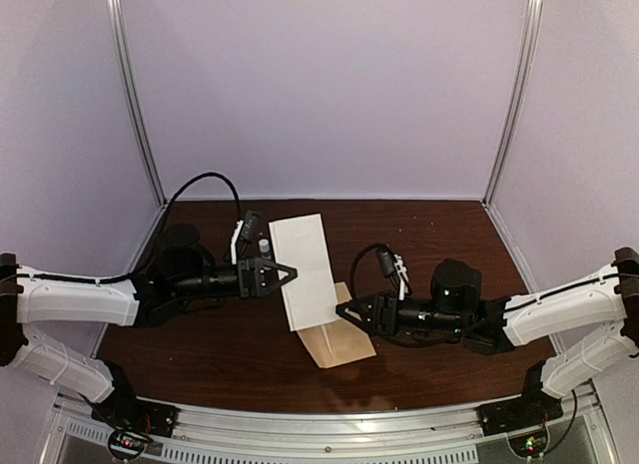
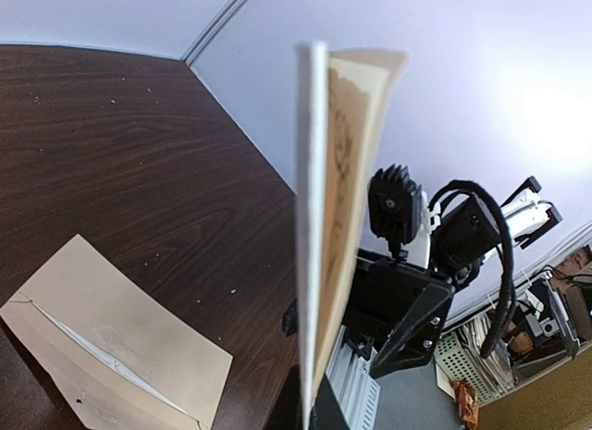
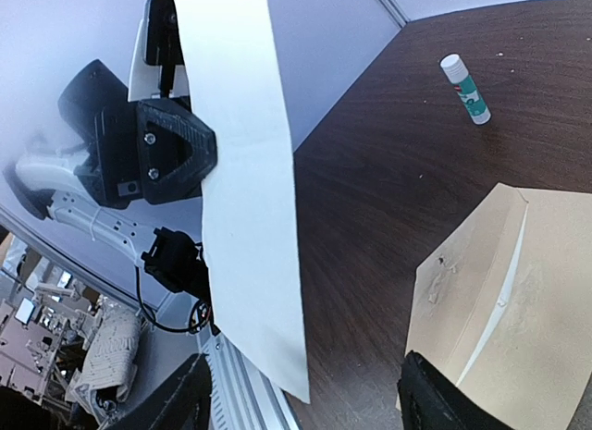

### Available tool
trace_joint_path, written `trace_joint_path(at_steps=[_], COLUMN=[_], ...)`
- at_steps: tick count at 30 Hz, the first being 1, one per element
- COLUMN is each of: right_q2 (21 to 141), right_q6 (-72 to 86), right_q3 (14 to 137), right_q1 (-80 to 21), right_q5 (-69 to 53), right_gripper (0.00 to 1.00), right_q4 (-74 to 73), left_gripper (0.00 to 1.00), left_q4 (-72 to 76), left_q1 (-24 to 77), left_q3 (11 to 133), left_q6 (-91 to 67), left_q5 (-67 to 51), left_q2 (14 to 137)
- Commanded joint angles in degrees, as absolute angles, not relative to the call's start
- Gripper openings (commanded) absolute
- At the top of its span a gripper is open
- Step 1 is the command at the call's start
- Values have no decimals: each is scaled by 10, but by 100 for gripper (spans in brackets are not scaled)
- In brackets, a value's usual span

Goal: Place the letter into the envelope and seal it
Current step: Adjust the letter.

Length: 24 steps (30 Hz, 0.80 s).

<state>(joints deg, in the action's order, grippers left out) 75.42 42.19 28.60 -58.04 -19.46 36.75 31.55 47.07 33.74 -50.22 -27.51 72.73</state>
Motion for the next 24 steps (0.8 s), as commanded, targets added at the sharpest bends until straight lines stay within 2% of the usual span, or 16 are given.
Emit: trace_joint_path(at_steps=[1, 10, 14, 15, 18, 24], right_q2=[785, 825, 834, 835, 838, 840], right_q6=[430, 444, 451, 453, 455, 460], right_q3=[315, 345, 352, 352, 355, 355], right_q1=[-595, -601, -603, -602, -604, -605], right_q5=[-224, -221, -214, -208, -191, -182], right_gripper=[65, 33, 0, 0, 0, 0], right_q4=[424, 434, 433, 430, 418, 415], left_gripper=[0, 0, 0, 0, 12, 10], left_q4=[374, 381, 379, 377, 375, 373], left_q1=[479, 483, 483, 484, 484, 485], left_q3=[327, 323, 325, 325, 324, 321], left_q6=[-496, -497, -498, -498, -499, -502], left_q5=[-289, -300, -299, -298, -294, -287], left_q2=[710, 713, 716, 716, 717, 717])
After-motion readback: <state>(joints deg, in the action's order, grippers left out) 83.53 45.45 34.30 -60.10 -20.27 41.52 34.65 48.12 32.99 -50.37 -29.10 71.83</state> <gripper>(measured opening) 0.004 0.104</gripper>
